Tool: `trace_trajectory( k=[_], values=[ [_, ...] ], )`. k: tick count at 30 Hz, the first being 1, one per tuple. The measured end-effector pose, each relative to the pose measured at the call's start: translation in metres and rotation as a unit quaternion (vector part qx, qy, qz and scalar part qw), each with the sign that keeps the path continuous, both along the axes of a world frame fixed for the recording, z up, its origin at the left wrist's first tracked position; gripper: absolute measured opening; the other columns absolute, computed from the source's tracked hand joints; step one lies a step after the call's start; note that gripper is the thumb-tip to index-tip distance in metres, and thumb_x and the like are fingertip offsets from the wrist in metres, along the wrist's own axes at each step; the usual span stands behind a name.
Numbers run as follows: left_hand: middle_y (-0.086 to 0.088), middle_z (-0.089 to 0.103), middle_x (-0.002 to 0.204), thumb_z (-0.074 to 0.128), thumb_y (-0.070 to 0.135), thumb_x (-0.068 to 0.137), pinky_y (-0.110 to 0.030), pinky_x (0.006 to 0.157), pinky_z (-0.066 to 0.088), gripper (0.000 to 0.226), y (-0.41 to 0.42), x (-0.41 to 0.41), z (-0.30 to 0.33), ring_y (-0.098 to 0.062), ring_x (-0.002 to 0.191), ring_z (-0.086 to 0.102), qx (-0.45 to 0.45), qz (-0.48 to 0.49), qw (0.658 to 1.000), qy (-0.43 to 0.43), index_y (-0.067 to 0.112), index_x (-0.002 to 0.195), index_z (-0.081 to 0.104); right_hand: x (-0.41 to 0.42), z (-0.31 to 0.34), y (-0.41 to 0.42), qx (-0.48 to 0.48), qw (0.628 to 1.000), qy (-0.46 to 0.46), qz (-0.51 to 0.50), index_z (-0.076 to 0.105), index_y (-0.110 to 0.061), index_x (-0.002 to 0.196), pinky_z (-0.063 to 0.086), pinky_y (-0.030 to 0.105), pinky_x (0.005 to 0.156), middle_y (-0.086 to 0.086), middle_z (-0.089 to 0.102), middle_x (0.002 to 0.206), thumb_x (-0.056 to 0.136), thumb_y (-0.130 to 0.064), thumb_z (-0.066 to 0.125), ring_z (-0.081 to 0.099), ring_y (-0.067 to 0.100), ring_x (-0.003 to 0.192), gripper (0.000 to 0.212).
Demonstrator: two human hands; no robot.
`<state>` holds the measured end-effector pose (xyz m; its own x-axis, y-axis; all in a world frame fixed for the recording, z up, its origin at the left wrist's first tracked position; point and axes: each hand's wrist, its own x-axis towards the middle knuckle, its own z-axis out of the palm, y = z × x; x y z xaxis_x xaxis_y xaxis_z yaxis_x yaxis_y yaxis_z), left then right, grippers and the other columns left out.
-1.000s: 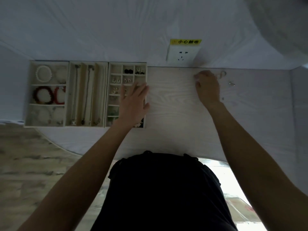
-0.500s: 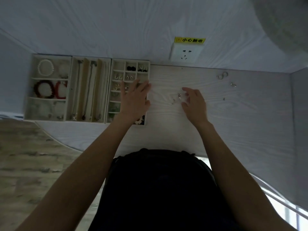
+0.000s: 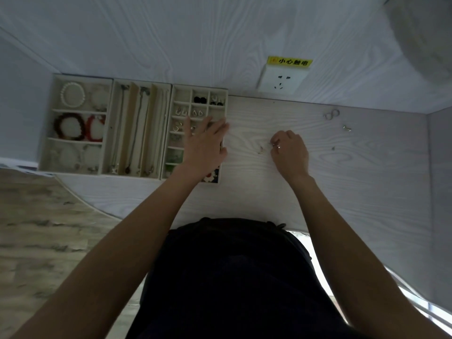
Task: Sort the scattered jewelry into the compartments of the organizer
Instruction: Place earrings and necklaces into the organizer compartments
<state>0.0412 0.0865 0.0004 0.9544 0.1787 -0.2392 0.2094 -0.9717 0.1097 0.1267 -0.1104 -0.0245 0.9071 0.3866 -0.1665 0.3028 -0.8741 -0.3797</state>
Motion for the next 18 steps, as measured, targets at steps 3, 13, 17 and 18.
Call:
trace_trajectory(
  k=[3, 13, 17, 18],
  values=[
    [0.014, 0.02, 0.154, 0.045, 0.038, 0.093, -0.057, 0.112, -0.006, 0.058, 0.0, 0.0, 0.0, -0.015, 0.144, 0.011, -0.004, -0.004, 1.0, 0.006, 0.029, 0.147, 0.026, -0.004, 0.002, -0.001, -0.034, 0.999, -0.015, -0.013, 0.06, -0.008, 0.1, 0.033, 0.029, 0.069, 0.011, 0.059, 0.1, 0.087, -0.009, 0.051, 0.052, 0.027, 0.095, 0.015],
    [0.003, 0.041, 0.145, 0.044, 0.033, 0.091, -0.052, 0.113, 0.014, 0.049, 0.005, -0.006, -0.008, -0.021, 0.138, 0.029, -0.088, -0.028, 0.993, -0.08, 0.019, 0.138, 0.044, -0.002, 0.017, 0.015, 0.083, 0.99, 0.041, -0.104, 0.058, -0.017, 0.084, 0.047, 0.031, 0.071, 0.0, 0.065, 0.084, 0.081, -0.01, 0.06, 0.061, 0.019, 0.078, 0.007],
    [-0.003, 0.065, 0.114, 0.051, 0.024, 0.088, -0.04, 0.094, 0.042, 0.029, 0.028, -0.027, -0.011, -0.026, 0.111, 0.053, -0.191, 0.061, 0.952, -0.233, 0.015, 0.111, 0.065, -0.003, 0.03, 0.033, 0.113, 0.991, 0.021, -0.074, 0.054, -0.022, 0.079, 0.05, 0.034, 0.07, -0.004, 0.061, 0.08, 0.077, -0.008, 0.061, 0.06, 0.015, 0.073, 0.016],
    [-0.003, 0.066, 0.109, 0.053, 0.02, 0.087, -0.038, 0.089, 0.043, 0.025, 0.036, -0.034, -0.01, -0.026, 0.106, 0.054, -0.189, 0.094, 0.944, -0.252, 0.014, 0.107, 0.066, -0.003, 0.034, 0.039, 0.123, 0.99, 0.024, -0.068, 0.055, -0.021, 0.079, 0.052, 0.034, 0.069, -0.005, 0.061, 0.079, 0.077, -0.009, 0.061, 0.061, 0.013, 0.071, 0.014]
  ],
)
